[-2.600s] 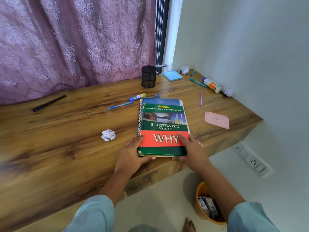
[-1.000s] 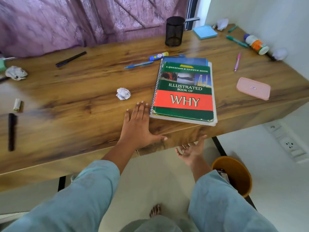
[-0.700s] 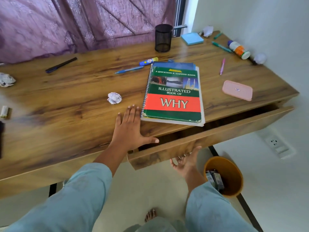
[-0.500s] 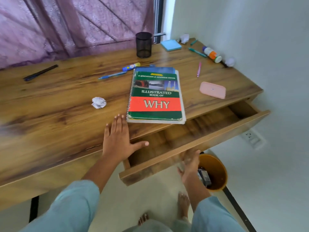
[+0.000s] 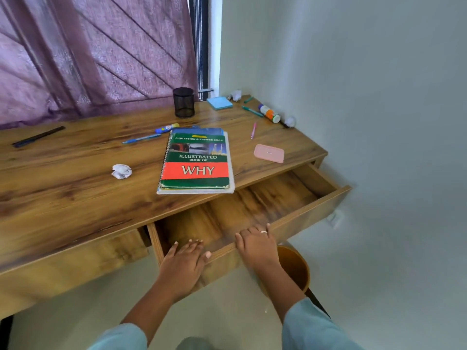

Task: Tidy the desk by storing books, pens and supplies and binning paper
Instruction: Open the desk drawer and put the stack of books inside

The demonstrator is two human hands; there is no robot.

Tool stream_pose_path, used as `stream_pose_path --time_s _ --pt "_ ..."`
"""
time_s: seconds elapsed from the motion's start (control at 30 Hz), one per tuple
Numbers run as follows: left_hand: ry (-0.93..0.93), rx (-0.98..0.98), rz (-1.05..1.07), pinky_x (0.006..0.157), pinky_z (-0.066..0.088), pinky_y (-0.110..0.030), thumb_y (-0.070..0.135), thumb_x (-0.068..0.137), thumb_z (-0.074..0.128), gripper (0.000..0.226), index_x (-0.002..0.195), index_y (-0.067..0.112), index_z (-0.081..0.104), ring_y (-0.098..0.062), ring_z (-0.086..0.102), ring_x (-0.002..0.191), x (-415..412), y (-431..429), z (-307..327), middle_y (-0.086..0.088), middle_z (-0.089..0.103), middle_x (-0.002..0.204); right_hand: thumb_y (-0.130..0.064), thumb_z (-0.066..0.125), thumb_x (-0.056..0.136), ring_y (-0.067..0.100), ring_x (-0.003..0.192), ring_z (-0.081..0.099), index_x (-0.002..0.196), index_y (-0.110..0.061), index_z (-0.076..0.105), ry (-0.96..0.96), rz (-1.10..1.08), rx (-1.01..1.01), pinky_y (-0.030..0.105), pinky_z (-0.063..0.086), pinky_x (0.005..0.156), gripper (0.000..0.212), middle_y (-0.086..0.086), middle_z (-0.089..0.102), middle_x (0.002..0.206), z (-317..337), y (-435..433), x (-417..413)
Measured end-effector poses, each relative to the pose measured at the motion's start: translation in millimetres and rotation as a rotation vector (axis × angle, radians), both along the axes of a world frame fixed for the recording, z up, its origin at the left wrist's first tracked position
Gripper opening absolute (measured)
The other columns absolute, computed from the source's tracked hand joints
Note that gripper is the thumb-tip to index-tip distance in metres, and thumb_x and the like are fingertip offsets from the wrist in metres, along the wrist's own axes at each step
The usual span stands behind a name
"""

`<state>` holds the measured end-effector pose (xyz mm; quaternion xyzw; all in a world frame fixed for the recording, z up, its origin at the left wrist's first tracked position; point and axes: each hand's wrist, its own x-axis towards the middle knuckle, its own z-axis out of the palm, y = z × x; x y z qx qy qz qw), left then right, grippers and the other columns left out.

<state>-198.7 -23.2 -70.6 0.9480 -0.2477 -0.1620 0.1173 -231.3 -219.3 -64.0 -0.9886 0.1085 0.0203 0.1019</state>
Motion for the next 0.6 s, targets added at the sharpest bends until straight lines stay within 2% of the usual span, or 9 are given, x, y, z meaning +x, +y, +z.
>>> stream_pose_path --time_s 0.07,0.17,0.27,0.43,0.6 --pt "0.035 0.022 -0.009 0.119 0.0 -0.034 0.065 0.083 -0.009 0.084 0.15 0.026 0.023 -0.004 0.011 0.145 -13 -2 5 0.01 0.023 0.156 -0.041 0.021 0.102 0.019 0.131 0.04 0.124 -0.021 0.059 0.053 0.055 -0.025 0.042 0.011 0.118 0.048 0.001 0.057 0.131 8 -5 -15" --pt "0.101 0.038 -0.017 0.119 -0.001 -0.036 0.061 0.086 -0.005 0.077 0.148 0.027 0.025 -0.004 0.012 0.145 -34 -5 13 0.012 0.024 0.155 -0.041 0.021 0.102 0.02 0.132 0.039 0.126 -0.021 0.055 0.129 0.082 0.004 0.042 0.011 0.118 0.046 0.001 0.055 0.133 15 -13 -34" --pt "0.13 0.05 -0.014 0.119 -0.001 -0.037 0.048 0.1 0.01 0.054 0.147 0.028 0.029 -0.005 0.014 0.144 -56 -8 19 0.012 0.027 0.154 -0.04 0.021 0.103 0.02 0.132 0.038 0.126 -0.021 0.055 0.149 0.075 0.025 0.042 0.011 0.118 0.045 0.001 0.054 0.132 14 -13 -55" --pt "0.191 0.082 -0.022 0.118 -0.002 -0.037 0.045 0.102 0.011 0.053 0.147 0.025 0.03 -0.008 0.016 0.144 -93 -15 32 0.007 0.029 0.154 -0.04 0.022 0.102 0.021 0.127 0.043 0.12 -0.022 0.058 0.152 0.043 0.041 0.042 0.011 0.117 0.044 0.0 0.057 0.126 11 -18 -90" --pt "0.313 0.136 0.001 0.117 0.001 -0.038 0.043 0.102 0.009 0.052 0.148 0.027 0.025 -0.018 0.012 0.146 -132 -23 61 0.002 0.023 0.157 -0.04 0.021 0.102 0.021 0.126 0.044 0.122 -0.021 0.057 0.185 0.047 0.044 0.043 0.011 0.117 0.045 0.001 0.056 0.127 15 -21 -119"
